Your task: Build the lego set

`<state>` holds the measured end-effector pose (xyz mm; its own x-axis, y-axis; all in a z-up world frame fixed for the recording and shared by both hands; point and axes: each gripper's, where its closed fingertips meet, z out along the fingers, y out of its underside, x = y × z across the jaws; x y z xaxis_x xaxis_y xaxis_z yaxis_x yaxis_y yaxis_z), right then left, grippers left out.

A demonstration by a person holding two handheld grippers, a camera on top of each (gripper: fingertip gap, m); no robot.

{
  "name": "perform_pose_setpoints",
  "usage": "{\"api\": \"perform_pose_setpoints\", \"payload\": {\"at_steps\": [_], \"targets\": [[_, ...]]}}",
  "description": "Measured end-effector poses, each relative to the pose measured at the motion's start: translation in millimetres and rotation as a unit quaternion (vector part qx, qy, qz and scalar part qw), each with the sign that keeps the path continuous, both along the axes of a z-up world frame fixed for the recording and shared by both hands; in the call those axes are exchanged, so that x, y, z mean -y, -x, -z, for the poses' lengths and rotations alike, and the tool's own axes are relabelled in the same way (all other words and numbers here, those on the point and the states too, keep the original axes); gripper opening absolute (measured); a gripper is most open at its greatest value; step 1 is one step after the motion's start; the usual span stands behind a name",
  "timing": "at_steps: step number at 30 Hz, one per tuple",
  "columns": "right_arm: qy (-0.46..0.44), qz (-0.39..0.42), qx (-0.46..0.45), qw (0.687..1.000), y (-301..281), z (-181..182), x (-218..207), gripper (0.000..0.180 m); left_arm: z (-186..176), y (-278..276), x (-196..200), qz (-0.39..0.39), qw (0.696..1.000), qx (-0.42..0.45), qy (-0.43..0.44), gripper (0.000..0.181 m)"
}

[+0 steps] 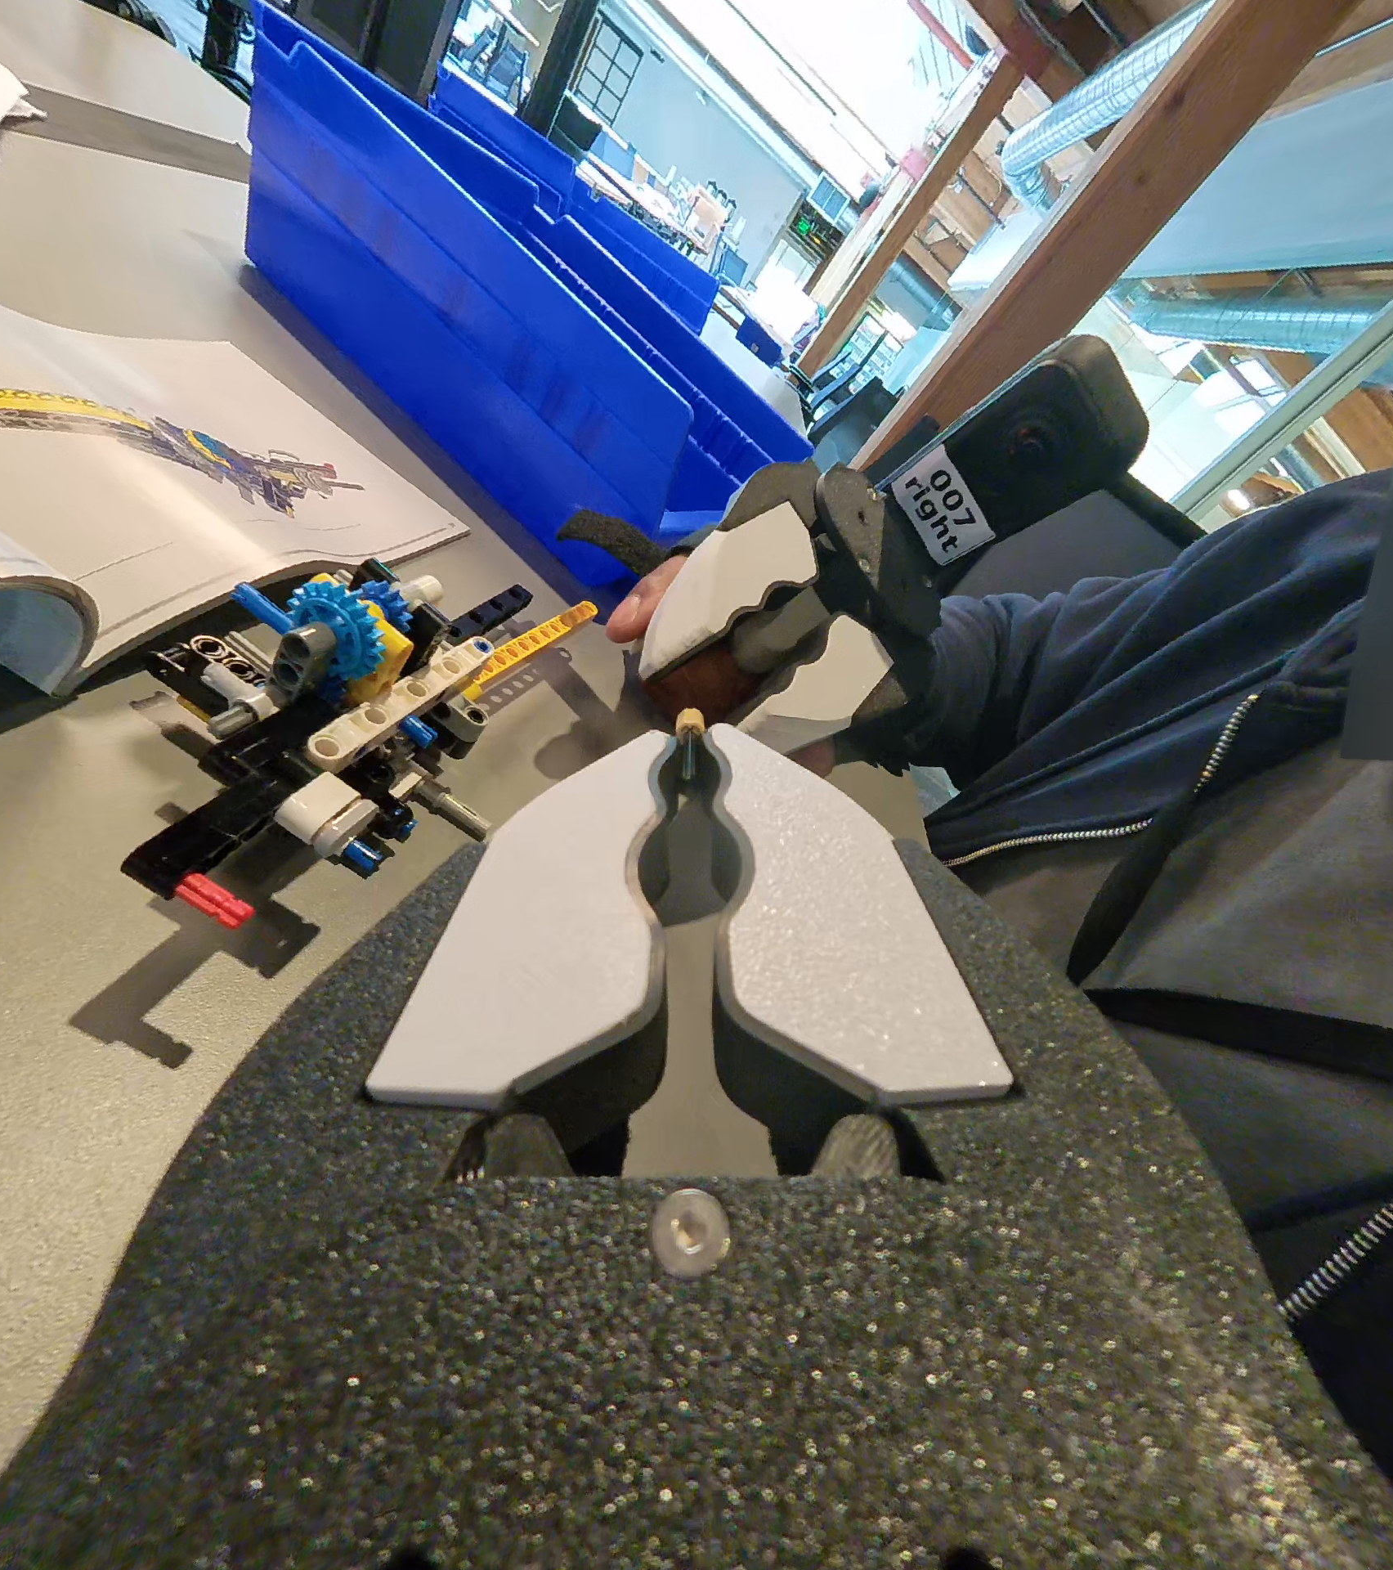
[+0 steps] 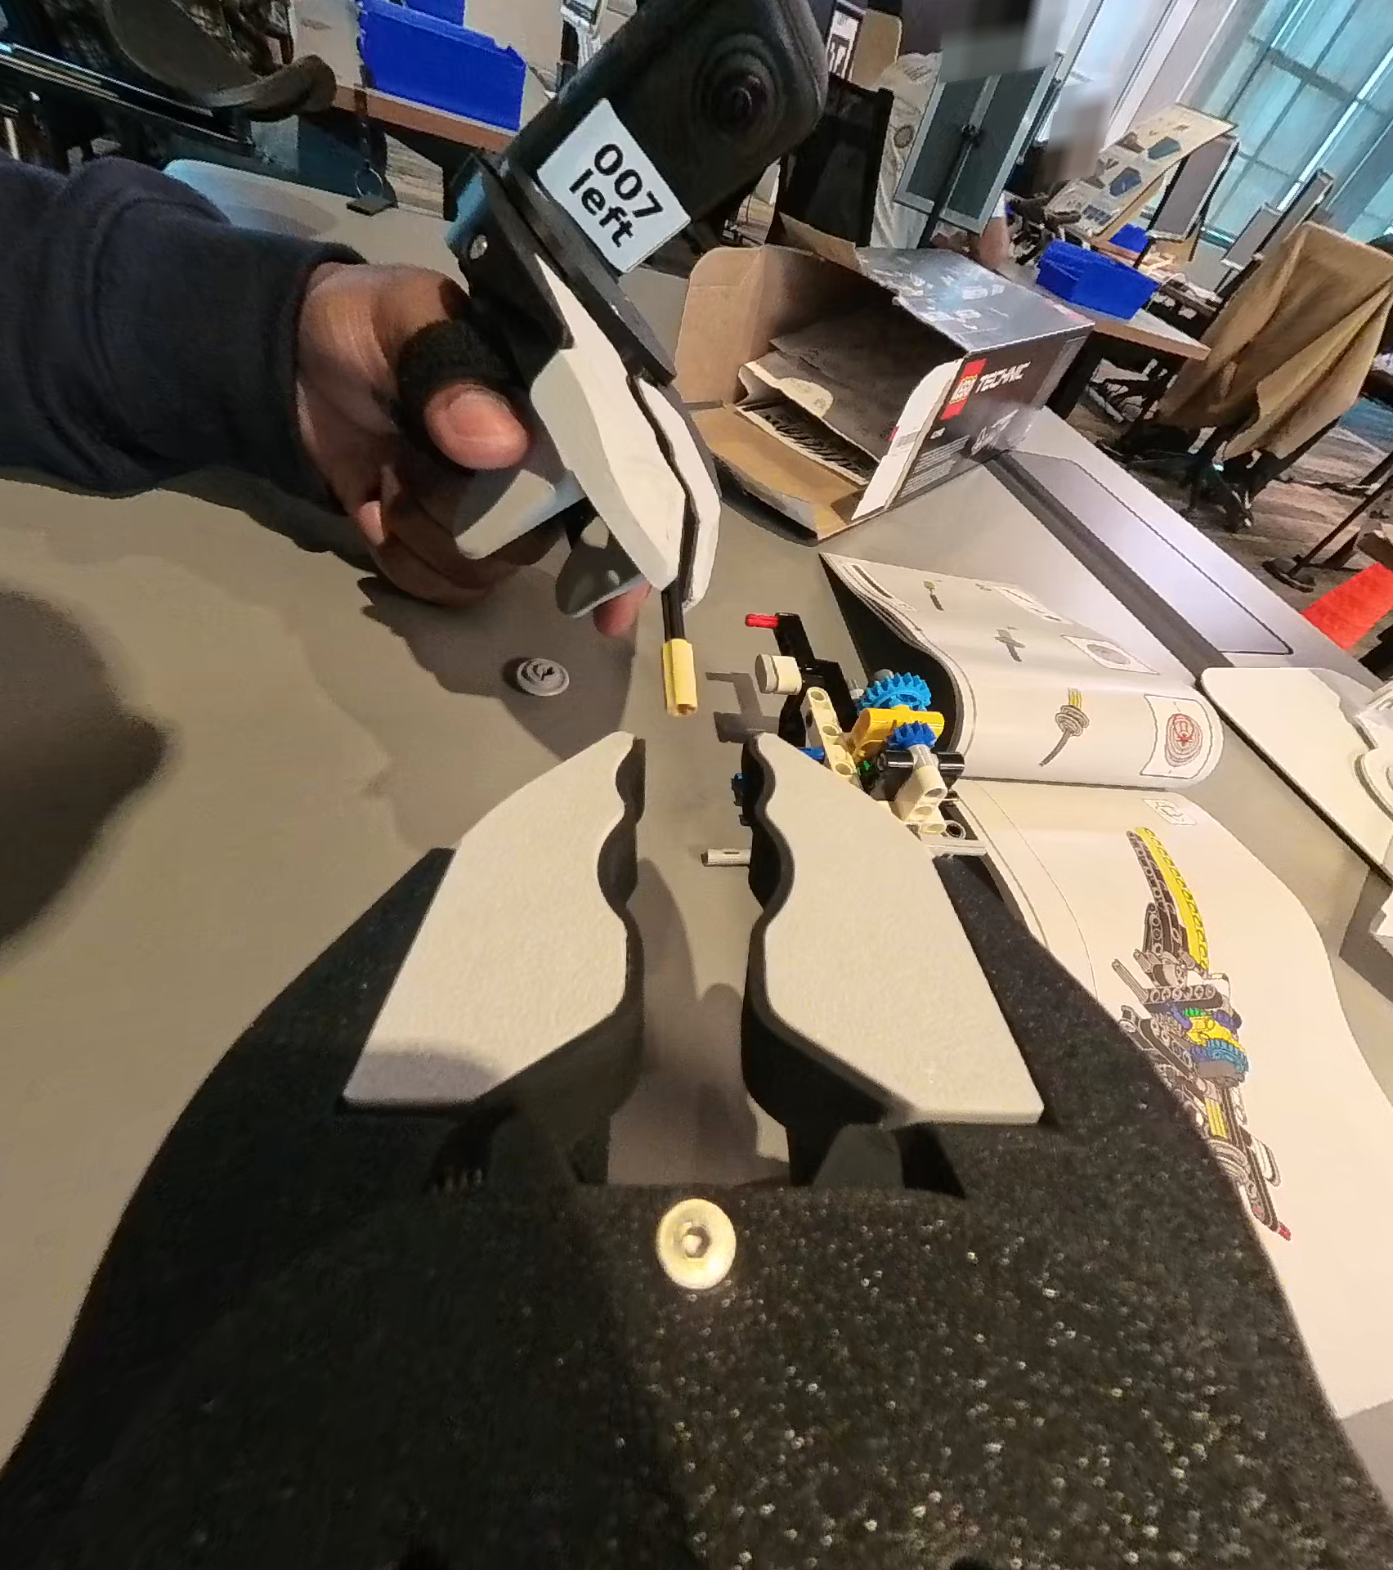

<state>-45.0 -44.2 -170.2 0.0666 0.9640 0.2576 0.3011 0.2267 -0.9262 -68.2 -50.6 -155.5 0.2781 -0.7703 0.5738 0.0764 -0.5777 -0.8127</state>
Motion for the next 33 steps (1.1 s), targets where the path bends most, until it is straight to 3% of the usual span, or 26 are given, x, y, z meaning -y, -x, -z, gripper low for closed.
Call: {"api": "perform_pose_setpoints", "payload": {"at_steps": [10,19,28,33], "targets": [[0.009,0.001,0.003,1.000,-0.2,0.9,0.3,0.022,-0.1,1.7,-1.6,-0.005,1.000,0.000,0.000,0.004],[0.071,0.002,-0.009,0.997,-14.7,-12.6,17.7,0.022,1.2,4.6,-5.8,-0.017,1.000,-0.007,-0.005,0.004],[0.052,0.089,0.007,0.995,-121.1,-51.9,2.4,0.021,0.5,5.4,-6.9,-0.014,1.000,-0.003,-0.004,0.004],[0.000,0.140,0.084,0.987,-189.8,-76.6,-29.6,0.021,1.2,5.2,-7.7,-0.014,1.000,-0.005,-0.005,0.004]]}}
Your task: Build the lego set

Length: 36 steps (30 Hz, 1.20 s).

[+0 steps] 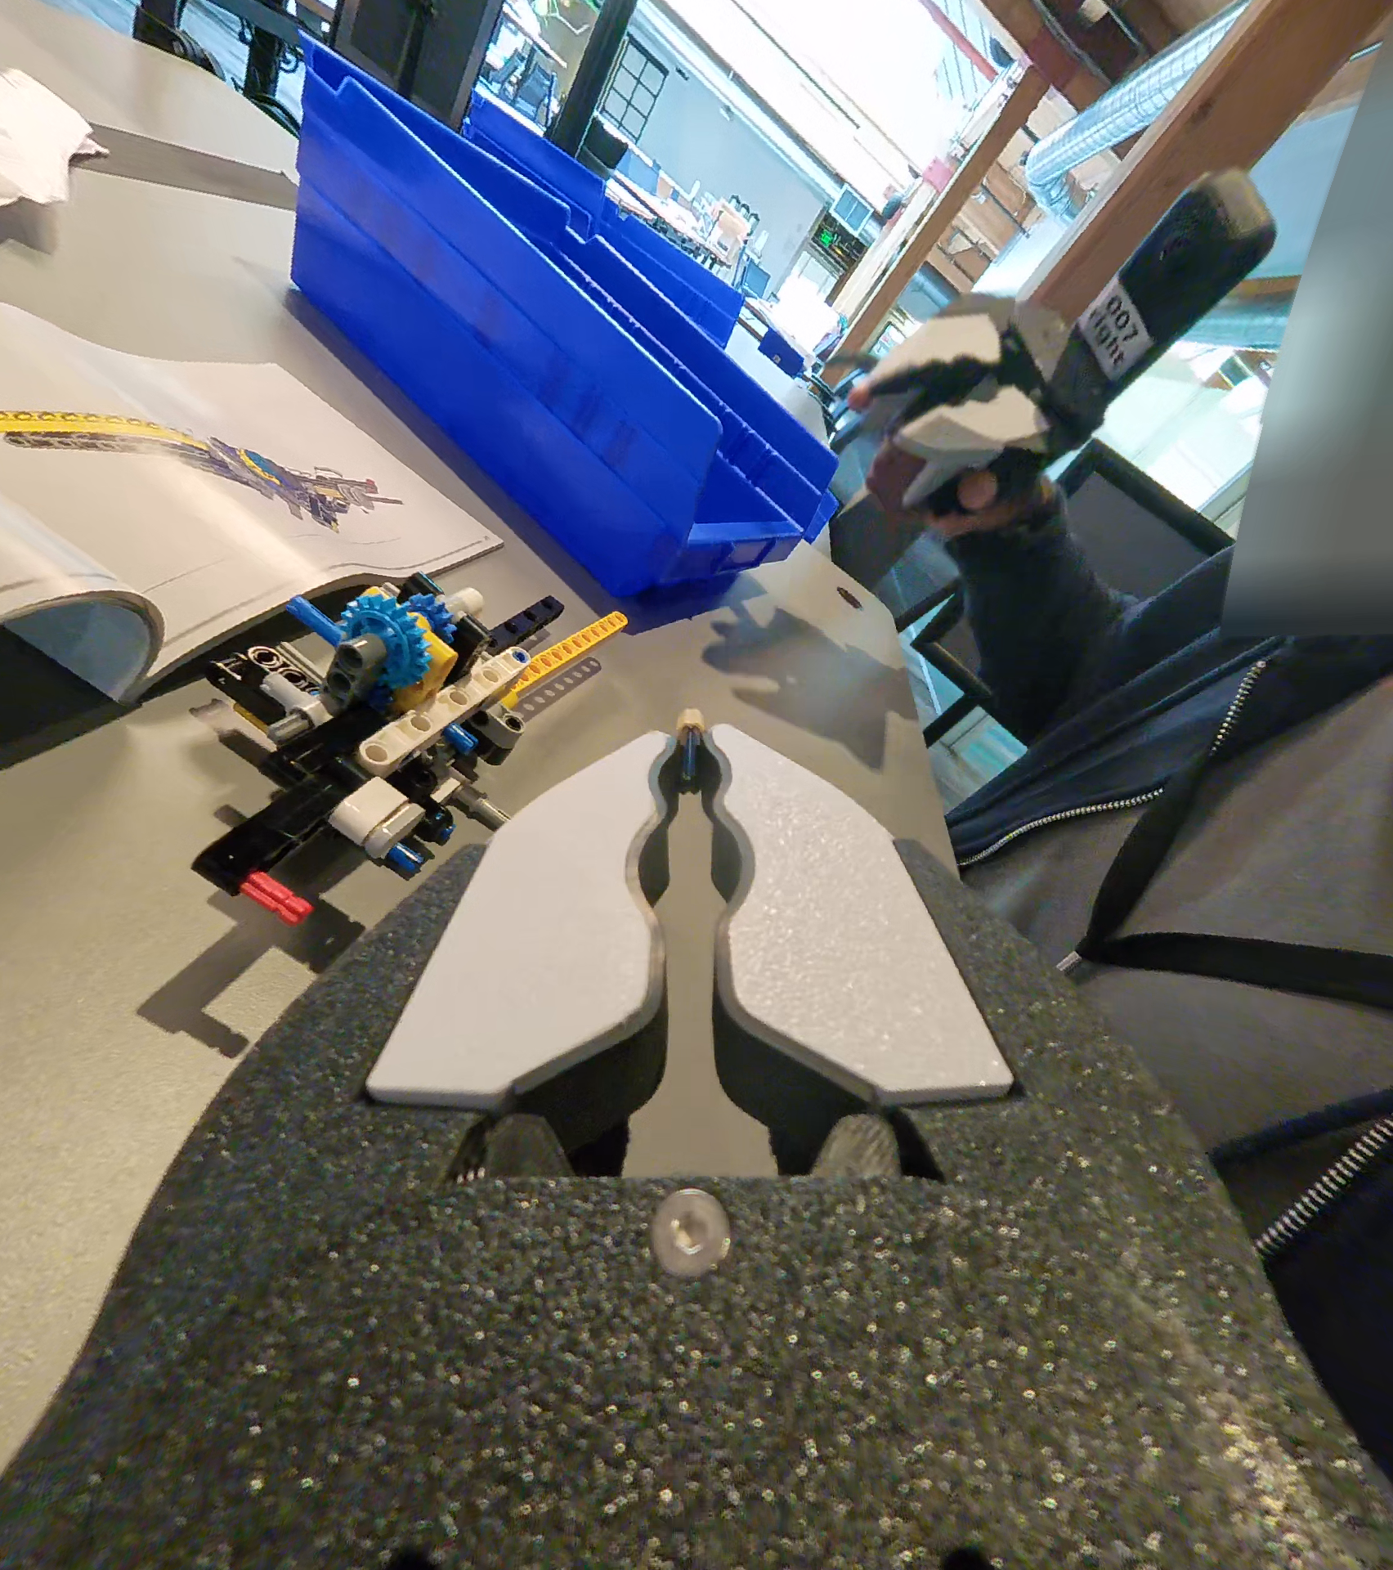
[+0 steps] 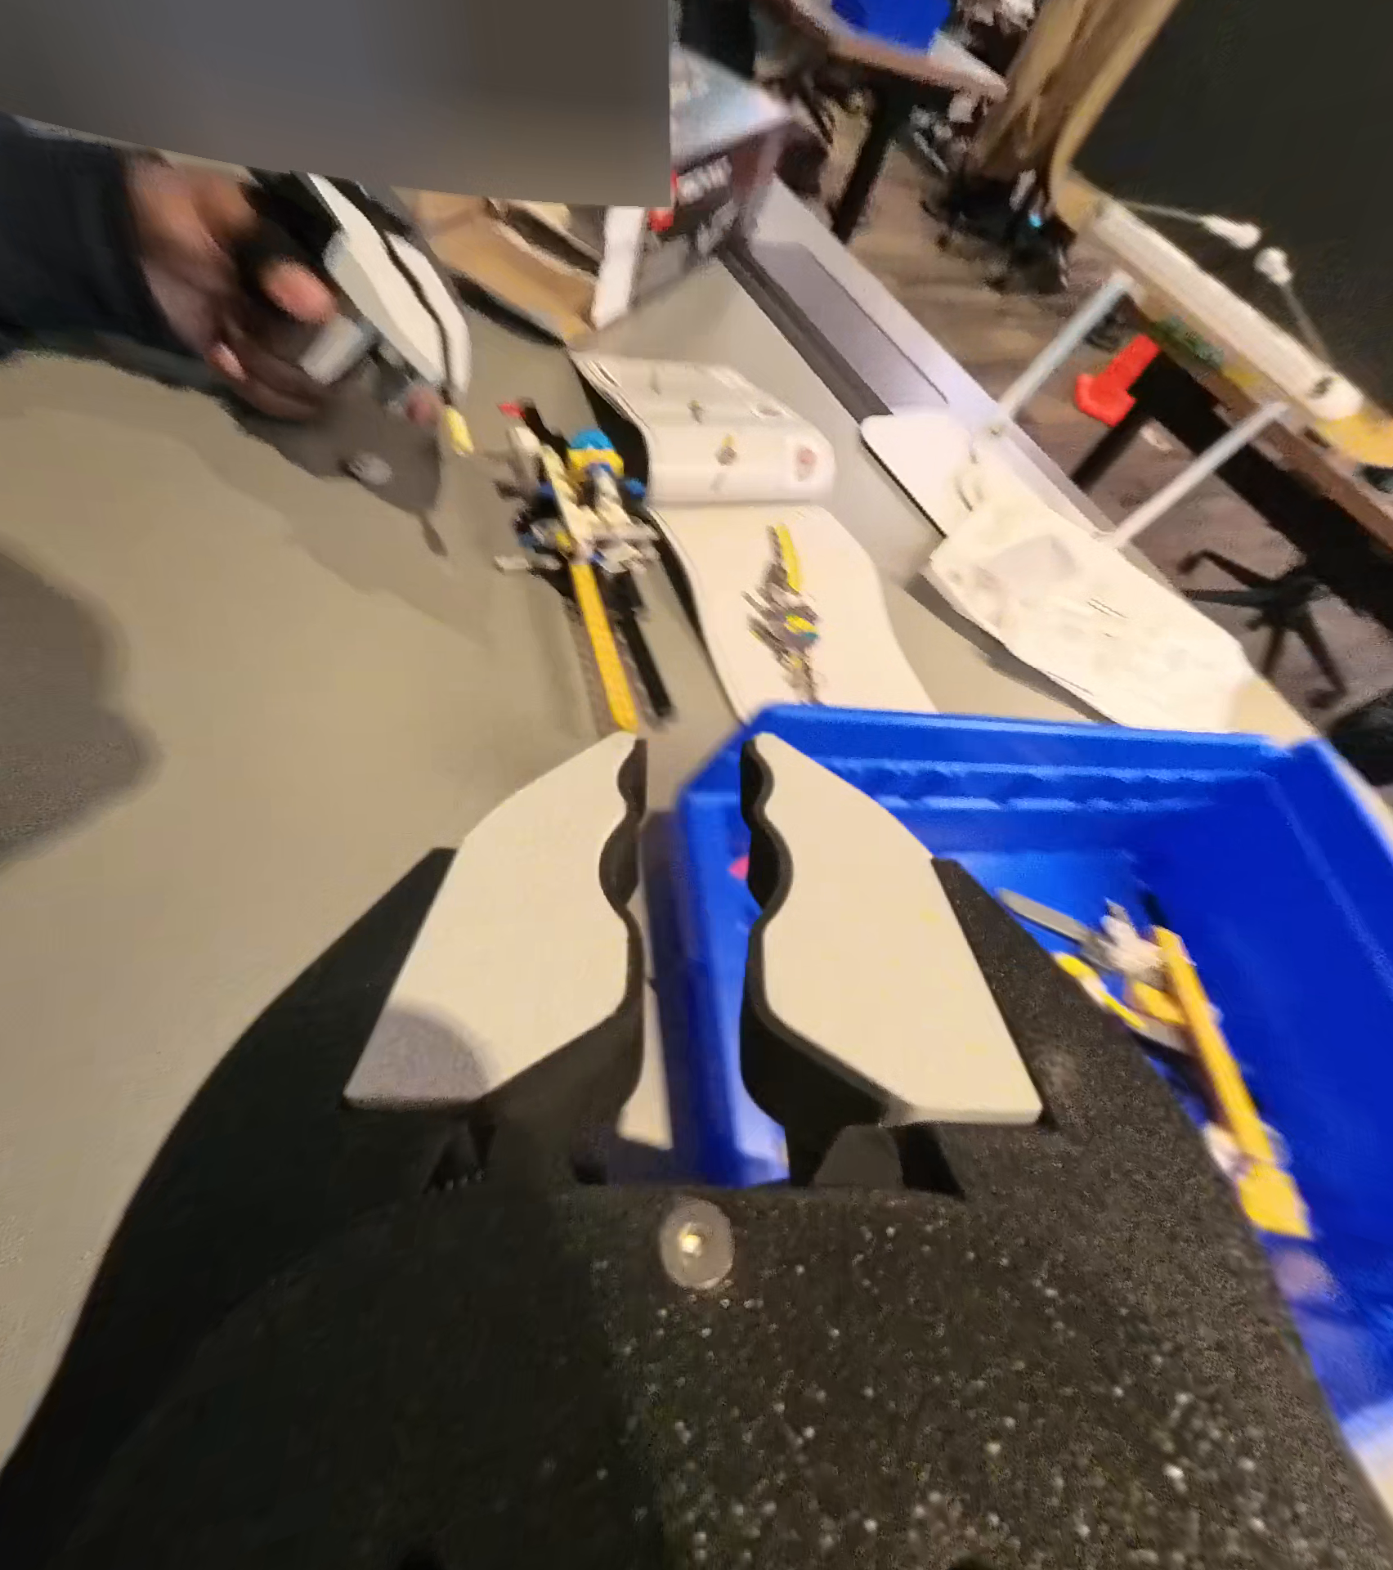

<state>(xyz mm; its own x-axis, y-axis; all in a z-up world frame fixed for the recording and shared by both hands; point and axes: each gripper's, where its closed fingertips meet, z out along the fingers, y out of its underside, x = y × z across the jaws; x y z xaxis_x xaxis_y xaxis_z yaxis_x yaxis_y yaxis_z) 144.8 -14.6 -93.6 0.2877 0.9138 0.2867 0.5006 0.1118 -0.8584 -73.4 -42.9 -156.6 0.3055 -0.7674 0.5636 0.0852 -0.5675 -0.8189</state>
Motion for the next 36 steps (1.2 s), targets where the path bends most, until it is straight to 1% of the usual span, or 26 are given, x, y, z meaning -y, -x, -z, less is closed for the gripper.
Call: {"api": "perform_pose_setpoints", "payload": {"at_steps": [2,4,7,8,9,11,14,15,16,19,21,25,27,29,33,36], "targets": [[-0.032,0.023,0.063,0.997,-27.2,-2.5,-24.4,0.021,0.1,0.1,-1.2,-0.002,1.000,0.000,0.000,0.004],[-0.057,0.051,0.131,0.988,-53.6,0.0,-57.3,0.021,0.5,0.1,-2.4,-0.004,1.000,-0.002,0.000,0.004],[-0.078,0.088,0.226,0.967,-88.4,9.8,-114.5,0.021,1.0,-0.4,-2.6,-0.004,1.000,-0.005,-0.001,0.004],[-0.072,0.106,0.257,0.958,-99.4,15.2,-134.8,0.021,1.2,-0.5,-2.6,-0.005,1.000,-0.006,-0.002,0.004],[-0.050,0.133,0.283,0.949,-110.0,21.9,-154.9,0.021,1.4,-0.7,-2.5,-0.005,1.000,-0.007,-0.003,0.004],[0.026,0.177,0.314,0.932,-122.9,39.6,-186.1,0.021,1.8,-1.0,-2.6,-0.005,1.000,-0.009,-0.003,0.004],[0.144,0.256,0.314,0.903,-125.9,64.6,-220.4,0.021,2.0,-1.8,-1.6,-0.003,1.000,-0.011,-0.004,0.004],[0.178,0.272,0.315,0.892,-124.0,73.1,-226.4,0.021,2.1,-2.1,-0.9,-0.001,1.000,-0.012,-0.006,0.004],[0.194,0.285,0.318,0.883,-122.0,79.4,-232.8,0.021,1.9,-2.4,-0.2,0.000,1.000,-0.012,-0.007,0.004],[0.217,0.331,0.345,0.851,-126.9,95.9,-248.9,0.020,1.6,-3.4,3.6,0.007,1.000,-0.014,-0.014,0.004],[0.242,0.361,0.340,0.834,-129.1,105.8,-255.4,0.021,1.2,-4.6,7.1,0.017,1.000,-0.014,-0.020,0.004],[0.245,0.435,0.343,0.796,-146.3,112.5,-269.4,0.019,1.4,-7.6,17.7,0.038,0.998,-0.021,-0.037,0.004],[0.248,0.460,0.327,0.787,-147.6,110.3,-274.8,0.019,0.6,-7.5,24.4,0.047,0.998,-0.022,-0.046,0.004],[0.257,0.474,0.324,0.778,-147.3,112.2,-277.1,0.019,0.3,-5.8,31.0,0.055,0.997,-0.021,-0.048,0.004],[0.259,0.489,0.359,0.752,-154.7,121.6,-278.6,0.016,-3.0,2.8,36.8,0.049,0.997,-0.009,-0.051,0.004],[0.270,0.486,0.377,0.741,-159.3,124.8,-277.6,0.013,-4.5,7.7,37.9,0.043,0.998,-0.003,-0.050,0.004]]}}
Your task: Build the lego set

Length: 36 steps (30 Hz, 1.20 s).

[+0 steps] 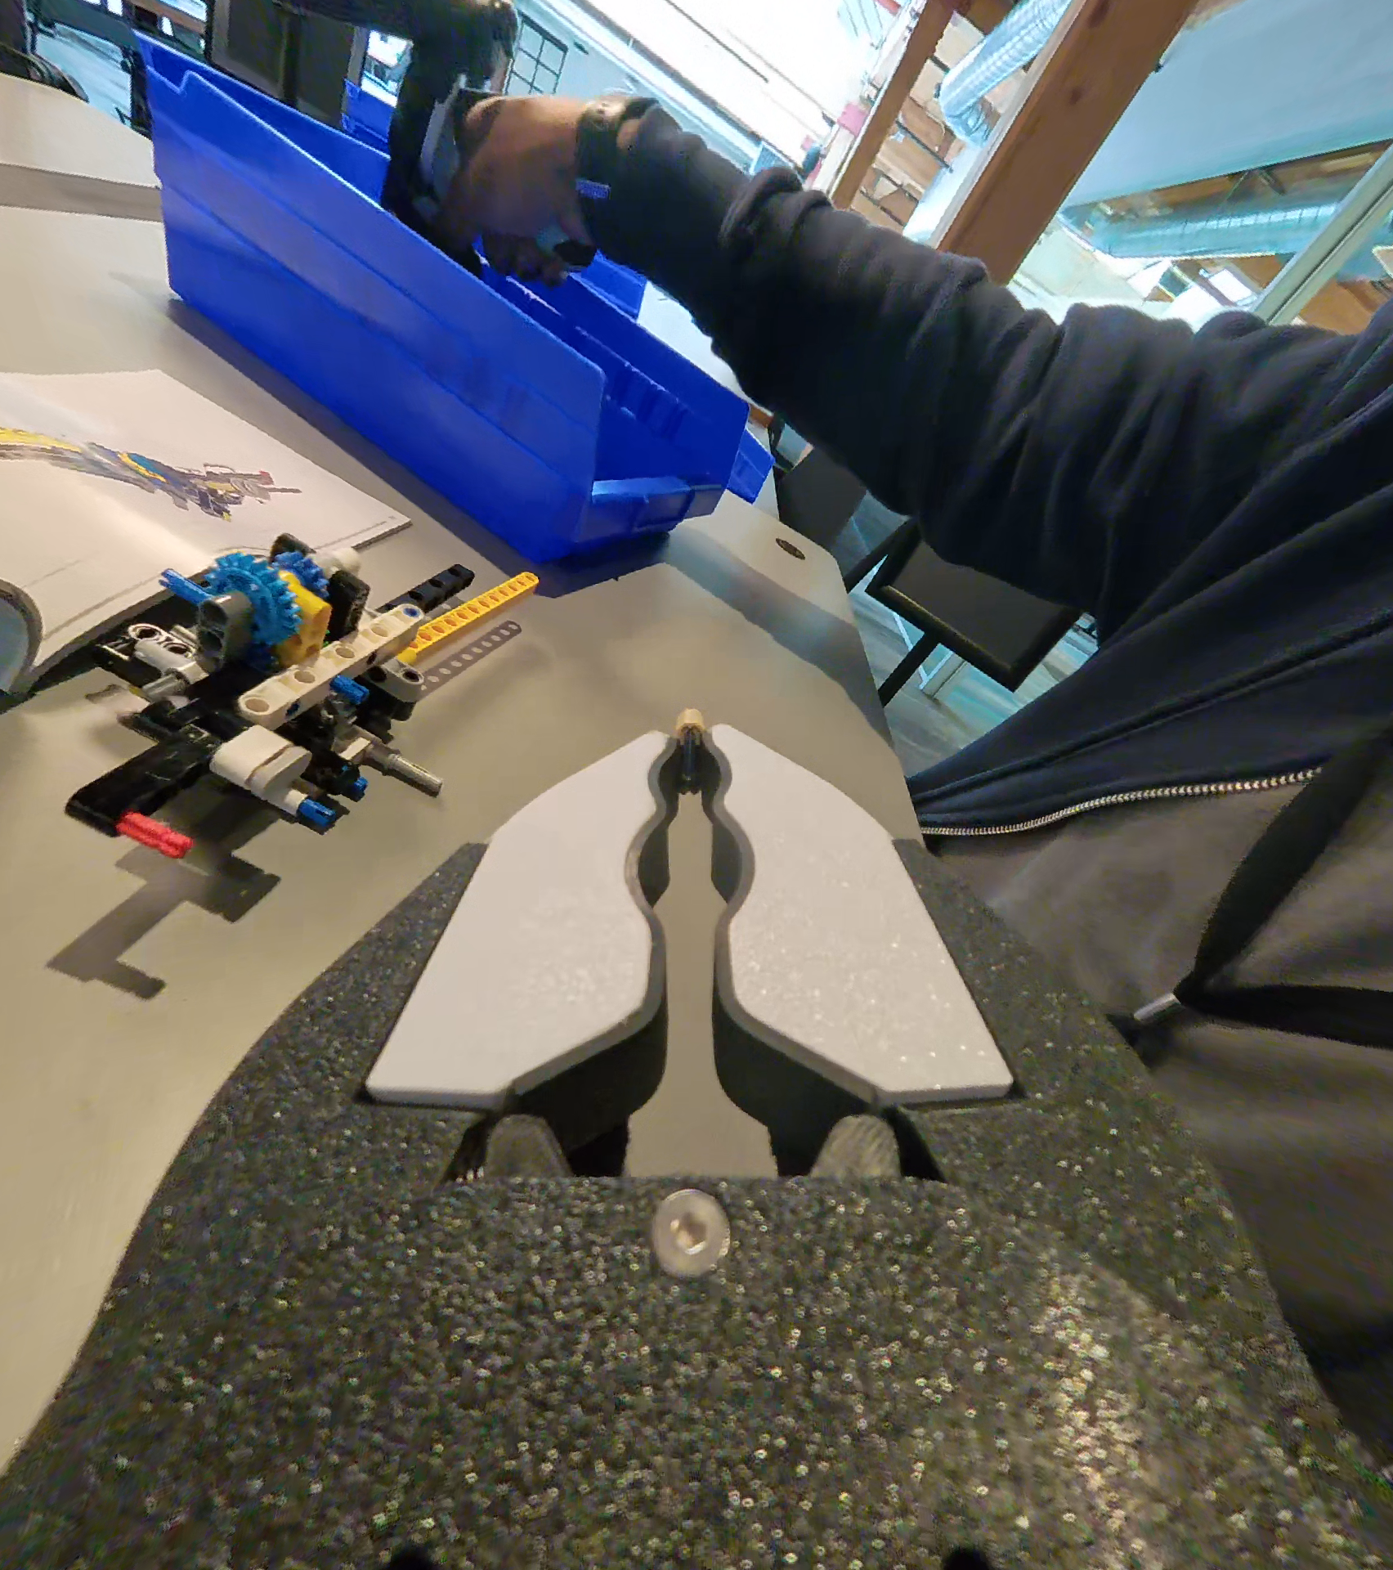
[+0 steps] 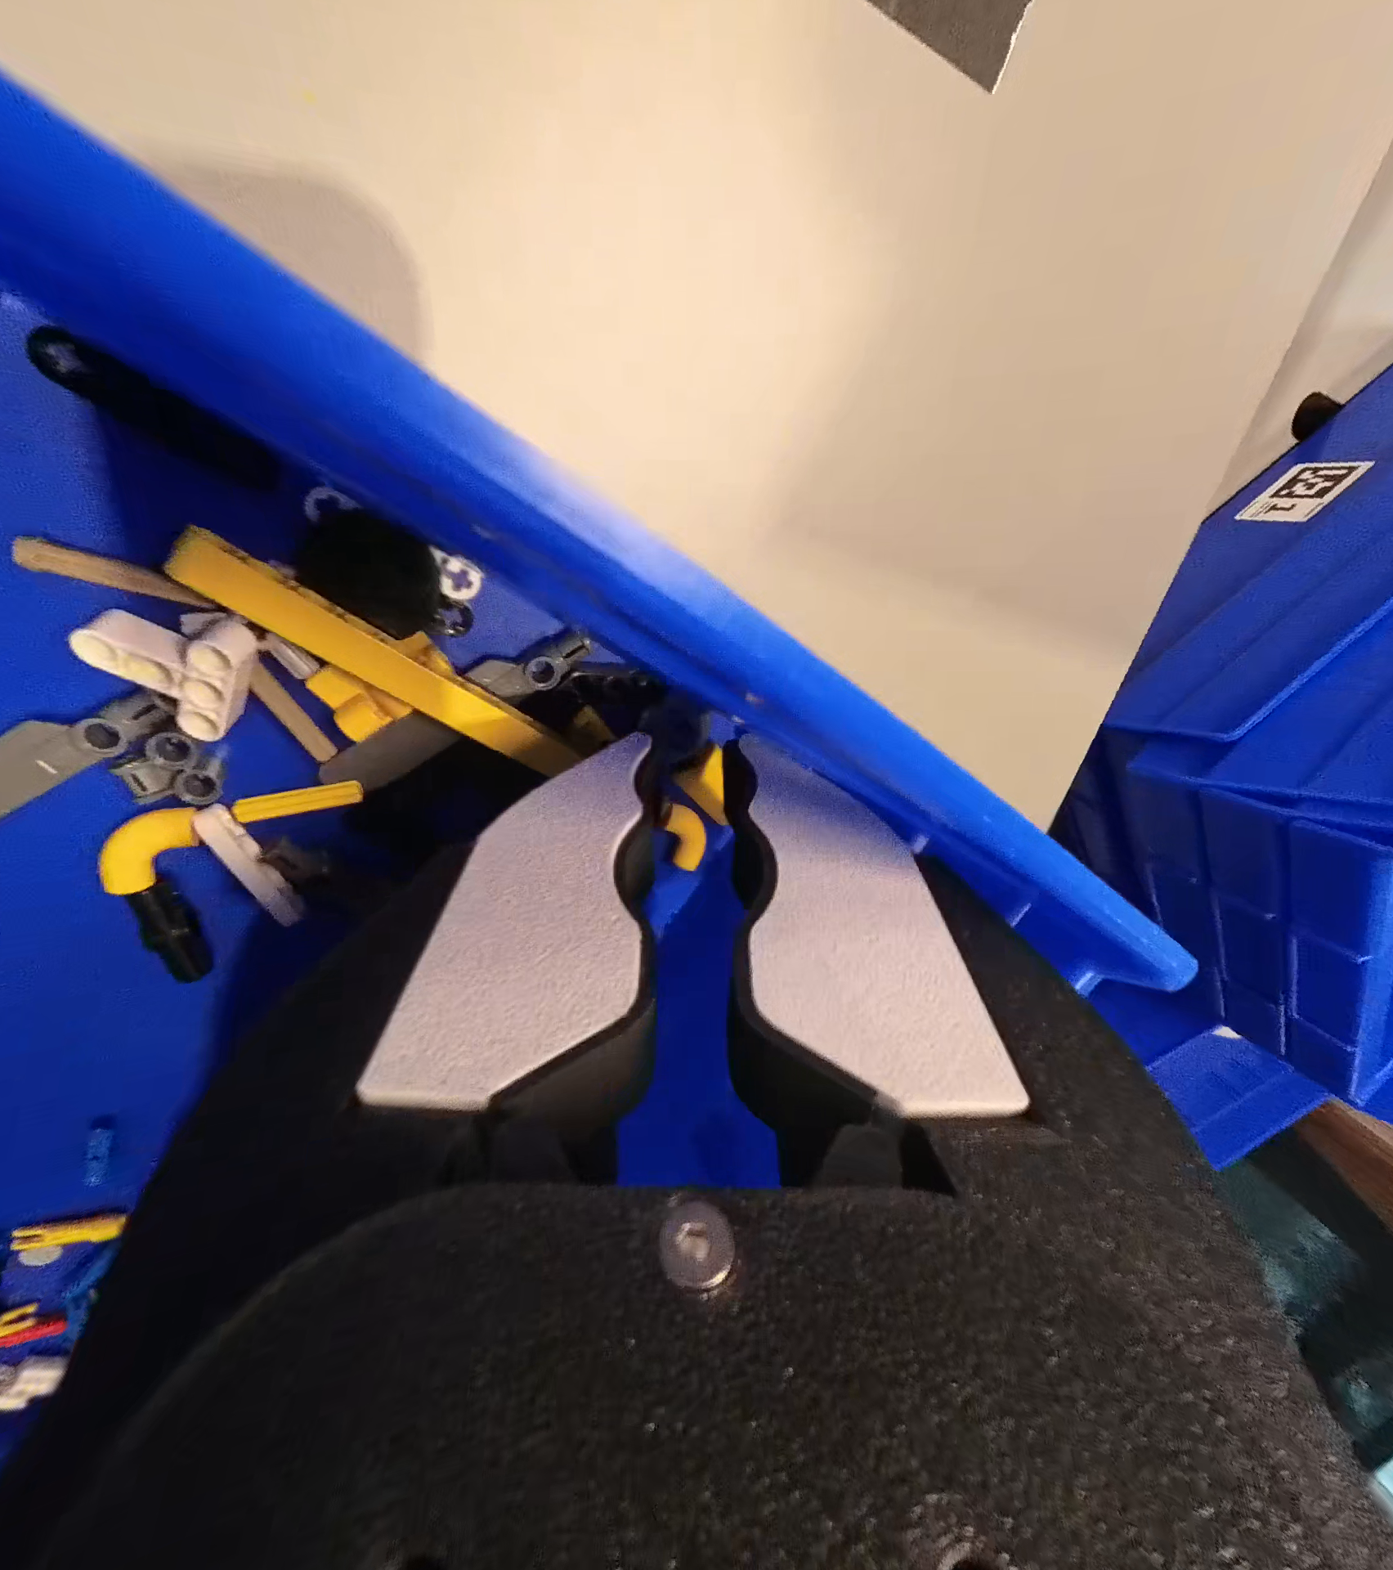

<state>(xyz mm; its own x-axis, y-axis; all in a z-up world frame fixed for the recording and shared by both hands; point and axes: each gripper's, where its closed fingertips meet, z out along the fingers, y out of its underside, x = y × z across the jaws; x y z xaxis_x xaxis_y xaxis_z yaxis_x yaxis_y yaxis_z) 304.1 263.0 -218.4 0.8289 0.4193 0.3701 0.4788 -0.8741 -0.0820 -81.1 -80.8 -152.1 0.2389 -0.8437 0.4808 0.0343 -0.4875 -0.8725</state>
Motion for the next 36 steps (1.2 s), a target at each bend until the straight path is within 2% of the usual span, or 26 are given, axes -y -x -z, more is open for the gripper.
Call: {"api": "perform_pose_setpoints", "payload": {"at_steps": [10,13,22,29,36], "targets": [[0.030,-0.017,0.011,0.999,-2.6,16.7,-1.5,0.014,2.6,-2.4,1.8,0.003,1.000,-0.012,-0.004,0.004],[0.049,-0.023,-0.030,0.998,9.4,17.4,5.6,0.015,1.5,-1.2,0.6,0.002,1.000,-0.006,0.000,0.004],[-0.002,-0.023,-0.073,0.997,16.3,-13.0,-7.5,0.017,1.5,-1.6,0.4,0.005,1.000,-0.005,0.003,0.004],[0.045,-0.020,-0.059,0.997,12.8,12.3,-0.2,0.022,1.9,-1.8,1.3,0.006,1.000,-0.007,0.000,0.004],[0.059,-0.015,-0.070,0.996,14.3,19.5,0.7,0.017,2.4,-2.6,2.5,0.009,1.000,-0.010,-0.002,0.004]]}}
